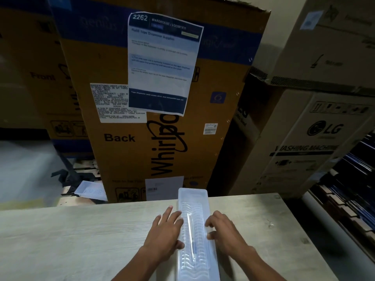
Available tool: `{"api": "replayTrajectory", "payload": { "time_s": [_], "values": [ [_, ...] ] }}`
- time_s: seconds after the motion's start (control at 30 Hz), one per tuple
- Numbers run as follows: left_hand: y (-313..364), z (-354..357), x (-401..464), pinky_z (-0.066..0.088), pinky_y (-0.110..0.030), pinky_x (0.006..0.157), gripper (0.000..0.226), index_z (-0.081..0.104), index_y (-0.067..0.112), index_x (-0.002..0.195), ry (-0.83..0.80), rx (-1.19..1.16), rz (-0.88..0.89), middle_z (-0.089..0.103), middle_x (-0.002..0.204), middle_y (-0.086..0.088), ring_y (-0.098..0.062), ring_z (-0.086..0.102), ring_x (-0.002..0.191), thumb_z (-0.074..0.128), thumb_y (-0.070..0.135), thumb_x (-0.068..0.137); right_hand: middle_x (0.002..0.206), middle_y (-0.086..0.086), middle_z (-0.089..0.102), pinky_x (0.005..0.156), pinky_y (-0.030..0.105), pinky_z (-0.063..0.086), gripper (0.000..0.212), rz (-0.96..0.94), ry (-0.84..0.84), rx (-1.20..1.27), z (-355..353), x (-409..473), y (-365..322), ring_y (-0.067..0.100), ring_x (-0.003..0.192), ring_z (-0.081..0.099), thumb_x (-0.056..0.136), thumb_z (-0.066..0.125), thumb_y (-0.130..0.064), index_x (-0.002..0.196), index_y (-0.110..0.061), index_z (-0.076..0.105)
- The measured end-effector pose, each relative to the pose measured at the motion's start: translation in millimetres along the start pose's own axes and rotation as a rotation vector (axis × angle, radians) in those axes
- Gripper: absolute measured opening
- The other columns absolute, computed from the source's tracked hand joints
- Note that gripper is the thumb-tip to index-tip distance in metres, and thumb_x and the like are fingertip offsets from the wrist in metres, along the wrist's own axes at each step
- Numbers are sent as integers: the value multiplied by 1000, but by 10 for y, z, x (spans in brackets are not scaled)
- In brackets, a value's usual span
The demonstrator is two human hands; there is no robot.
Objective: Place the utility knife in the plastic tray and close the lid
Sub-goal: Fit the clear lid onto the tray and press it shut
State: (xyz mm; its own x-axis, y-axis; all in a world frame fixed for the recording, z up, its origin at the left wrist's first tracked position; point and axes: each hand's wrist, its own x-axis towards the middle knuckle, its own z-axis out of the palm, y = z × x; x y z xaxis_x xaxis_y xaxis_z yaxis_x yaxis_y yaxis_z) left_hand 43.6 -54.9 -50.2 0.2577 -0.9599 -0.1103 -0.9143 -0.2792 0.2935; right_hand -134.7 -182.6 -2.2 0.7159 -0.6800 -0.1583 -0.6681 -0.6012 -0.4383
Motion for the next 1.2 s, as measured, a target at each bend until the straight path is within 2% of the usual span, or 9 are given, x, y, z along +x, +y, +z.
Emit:
{"api": "replayTrajectory", "payload": {
  "time_s": [0.07, 0.17, 0.3, 0.5, 0.67, 0.77, 0.9, 1.03, 1.2],
  "values": [
    [-9, -16, 24, 12, -53, 125, 61, 39, 28, 145, 40, 22, 15, 24, 166, 2, -26, 4, 157, 65, 41, 92, 145, -5, 47, 106, 35, 51, 55, 53, -52, 28, -26, 101, 17, 18, 123, 50, 89, 76, -24, 136, -35, 50],
    [8, -12, 74, 18, -51, 124, 49, 44, 27, 139, 94, 7, 3, 32, 162, 1, -27, 9, 156, 63, 33, 94, 166, -10, 20, 119, 54, 30, 90, 95, -170, -92, -37, 266, 88, 27, 144, 32, 84, 79, -34, 153, -41, 22],
    [4, 7, 145, 15, -54, 124, 53, 40, 29, 140, 60, -18, -12, 20, 167, 1, -28, 6, 157, 65, 32, 93, 171, -10, -3, 120, 64, 16, 115, 93, -306, -195, -44, 458, 153, 31, 153, 18, 79, 83, -32, 158, -38, 0],
    [-50, 23, 221, 10, -59, 123, 56, 32, 30, 140, -25, -47, 1, 4, 170, 2, -29, -7, 157, 64, 34, 94, 171, -4, -8, 119, 69, 16, 126, 128, -383, -224, -49, 551, 179, 38, 154, 15, 76, 84, -34, 156, -40, -13],
    [-40, -29, 223, 13, -57, 123, 56, 31, 31, 138, -78, -46, -25, 7, 170, 1, -32, 8, 156, 65, 34, 93, 170, -8, -18, 120, 67, 11, 123, 105, -398, -249, -83, 565, 175, 34, 155, 12, 78, 84, -35, 158, -34, -9],
    [-36, -88, 214, 20, -55, 122, 55, 32, 31, 135, -85, -30, -19, 11, 169, 1, -32, 21, 151, 66, 36, 92, 171, -7, -15, 121, 66, 9, 120, 99, -372, -243, -77, 548, 161, 32, 156, 10, 78, 84, -34, 159, -31, -6],
    [4, -105, 134, 26, -54, 119, 53, 33, 32, 138, -60, -26, -18, 12, 169, 3, -30, 28, 146, 62, 38, 94, 172, -5, -6, 122, 62, 11, 109, 83, -313, -265, -44, 462, 91, 32, 155, 14, 83, 81, -32, 159, -33, 3],
    [56, -87, 9, 31, -49, 117, 43, 41, 32, 136, 75, -41, -20, 28, 163, 3, -28, 31, 144, 57, 37, 97, 168, -5, 16, 118, 55, 26, 83, 49, -160, -211, 1, 251, 56, 29, 147, 28, 86, 77, -30, 153, -35, 29],
    [204, -10, -189, 32, -34, 113, 29, 51, 33, 129, 204, -55, 23, 50, 142, 9, -16, 43, 131, 50, 37, 100, 146, -8, 48, 105, 36, 50, 48, 17, -9, -130, 80, -6, 27, 14, 120, 54, 88, 75, -31, 130, -35, 52]
  ]
}}
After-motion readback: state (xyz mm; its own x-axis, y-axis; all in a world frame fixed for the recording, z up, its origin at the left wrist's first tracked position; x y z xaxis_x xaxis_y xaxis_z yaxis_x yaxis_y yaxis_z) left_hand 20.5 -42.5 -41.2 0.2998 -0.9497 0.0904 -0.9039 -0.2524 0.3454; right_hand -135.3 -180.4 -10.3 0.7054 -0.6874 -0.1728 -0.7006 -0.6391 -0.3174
